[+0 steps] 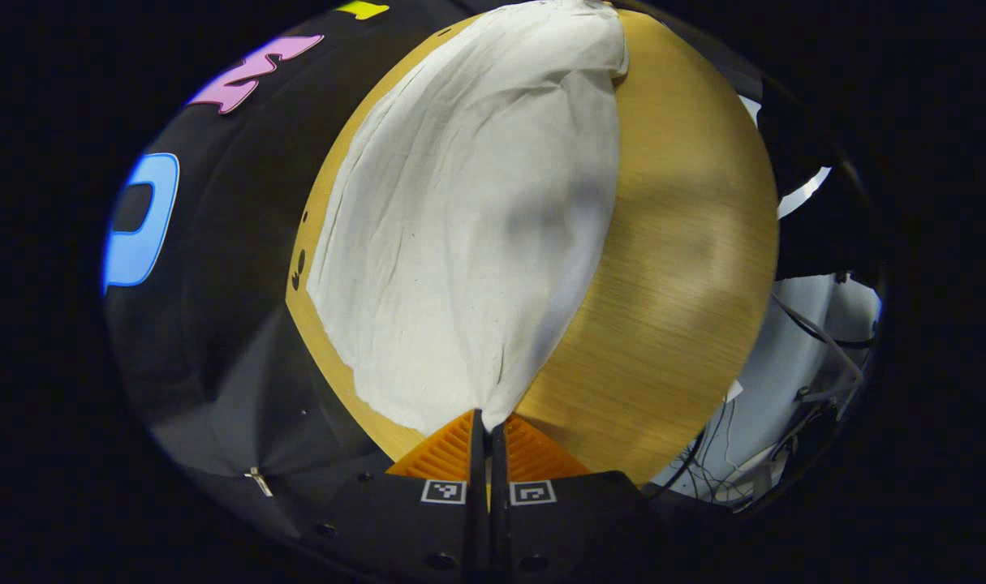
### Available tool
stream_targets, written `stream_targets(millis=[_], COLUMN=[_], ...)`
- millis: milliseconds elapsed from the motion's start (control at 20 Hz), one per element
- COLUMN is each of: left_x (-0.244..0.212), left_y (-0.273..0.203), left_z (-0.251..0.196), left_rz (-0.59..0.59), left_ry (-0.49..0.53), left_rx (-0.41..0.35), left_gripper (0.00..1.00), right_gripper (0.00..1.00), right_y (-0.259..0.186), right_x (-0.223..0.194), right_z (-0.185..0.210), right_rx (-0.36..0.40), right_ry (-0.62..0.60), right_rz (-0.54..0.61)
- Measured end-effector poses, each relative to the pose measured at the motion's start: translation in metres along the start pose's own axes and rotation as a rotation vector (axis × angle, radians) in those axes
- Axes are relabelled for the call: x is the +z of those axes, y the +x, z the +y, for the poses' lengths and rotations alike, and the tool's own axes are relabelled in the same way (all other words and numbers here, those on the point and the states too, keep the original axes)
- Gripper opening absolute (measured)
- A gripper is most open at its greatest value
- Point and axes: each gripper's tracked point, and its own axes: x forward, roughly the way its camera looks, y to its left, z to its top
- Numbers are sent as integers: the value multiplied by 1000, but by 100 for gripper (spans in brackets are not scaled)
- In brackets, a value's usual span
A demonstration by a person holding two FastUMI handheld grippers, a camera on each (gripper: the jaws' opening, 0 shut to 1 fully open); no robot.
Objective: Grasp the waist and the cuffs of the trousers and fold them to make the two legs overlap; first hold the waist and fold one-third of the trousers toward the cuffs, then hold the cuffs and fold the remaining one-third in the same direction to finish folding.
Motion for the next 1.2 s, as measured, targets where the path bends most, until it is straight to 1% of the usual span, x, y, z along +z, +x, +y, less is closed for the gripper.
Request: stream_targets(millis=[150,300,450,600,650,700,750,800,900,1000,1100,1200], left_x=[-6,-3,6,23,32,39,47,52,66,75,86,94], left_y=[-22,-39,-44,-42,-41,-42,-43,-39,-34,-22,-8,12], left_z=[-15,-4,40,87,103,120,139,158,187,213,237,250], left_rz=[8,4,-6,-24,-33,-45,-60,-65,-74,-71,-63,-63], left_ry=[-32,-56,-116,-198,-229,-257,-278,-289,-308,-321,-324,-347], left_rx=[9,53,134,217,238,260,288,308,328,342,375,370], left_gripper=[5,5,5,5,0,0,5,5,5,5,5,5], right_gripper=[11,11,10,11,10,10,10,10,10,10,10,10], right_y=[-7,-18,-31,-40,-41,-43,-42,-41,-30,-16,0,18], right_x=[1,10,17,26,28,28,27,24,22,15,11,6], right_z=[-4,-24,-58,-102,-117,-132,-146,-158,-178,-188,-198,-203], right_rx=[11,-25,-102,-157,-176,-194,-209,-223,-227,-222,-217,-191], right_ry=[42,131,224,325,350,362,362,354,360,409,454,488], right_rz=[4,-3,-16,-35,-37,-31,-15,2,31,61,85,114])
